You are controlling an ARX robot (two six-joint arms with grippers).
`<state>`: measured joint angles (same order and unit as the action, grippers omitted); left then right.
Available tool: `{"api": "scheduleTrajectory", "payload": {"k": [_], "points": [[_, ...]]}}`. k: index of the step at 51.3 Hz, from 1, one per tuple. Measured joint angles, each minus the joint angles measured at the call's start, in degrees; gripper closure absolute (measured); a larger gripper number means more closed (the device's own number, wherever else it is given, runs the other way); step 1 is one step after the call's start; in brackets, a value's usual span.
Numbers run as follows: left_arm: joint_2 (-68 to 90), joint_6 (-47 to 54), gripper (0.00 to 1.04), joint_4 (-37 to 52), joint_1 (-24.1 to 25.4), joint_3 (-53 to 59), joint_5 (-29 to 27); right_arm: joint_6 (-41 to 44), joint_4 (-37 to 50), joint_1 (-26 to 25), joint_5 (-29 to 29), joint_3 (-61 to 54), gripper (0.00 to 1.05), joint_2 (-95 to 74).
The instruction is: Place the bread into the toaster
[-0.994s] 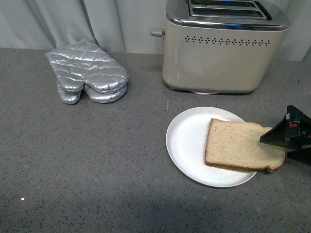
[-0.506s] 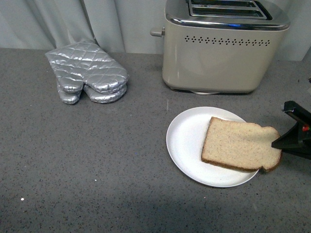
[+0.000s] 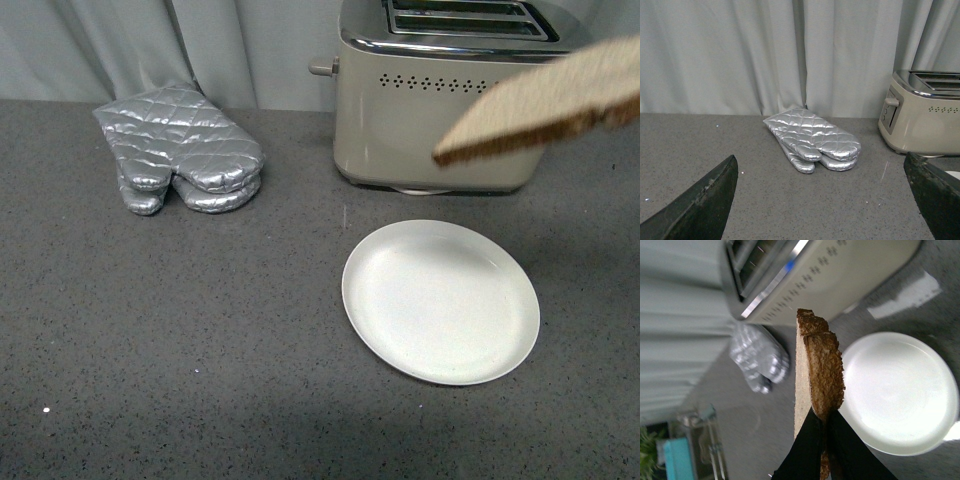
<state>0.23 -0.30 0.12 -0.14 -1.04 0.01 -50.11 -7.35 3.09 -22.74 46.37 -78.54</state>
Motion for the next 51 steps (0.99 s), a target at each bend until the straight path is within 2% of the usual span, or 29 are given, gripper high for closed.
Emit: {"api": "scheduleTrajectory", "payload": {"k": [7,14,21,33,51], "points": [[0.0,0.0,0.07,0.0,0.0,0.0,0.0,-11.54,1.4,5.22,11.19,5.29,1.04,3.02],[0.0,0.0,0.07,0.0,0.0,0.0,0.0,-20.31,1.92,8.74,24.0,12.79,1.04,-2.27],[0.0,0.0,0.07,0.0,0.0,0.0,0.0,-24.83,-0.96,10.45,30.49,20.76,1.04,-9.01],[0.0,0.0,0.07,0.0,0.0,0.0,0.0,-28.87,-2.67,11.69,32.26,27.43,1.04,-16.76],[0.0,0.0,0.07,0.0,0.0,0.0,0.0,-30.64,-4.79,12.81,33.83,31.32,1.04,-23.67]]}}
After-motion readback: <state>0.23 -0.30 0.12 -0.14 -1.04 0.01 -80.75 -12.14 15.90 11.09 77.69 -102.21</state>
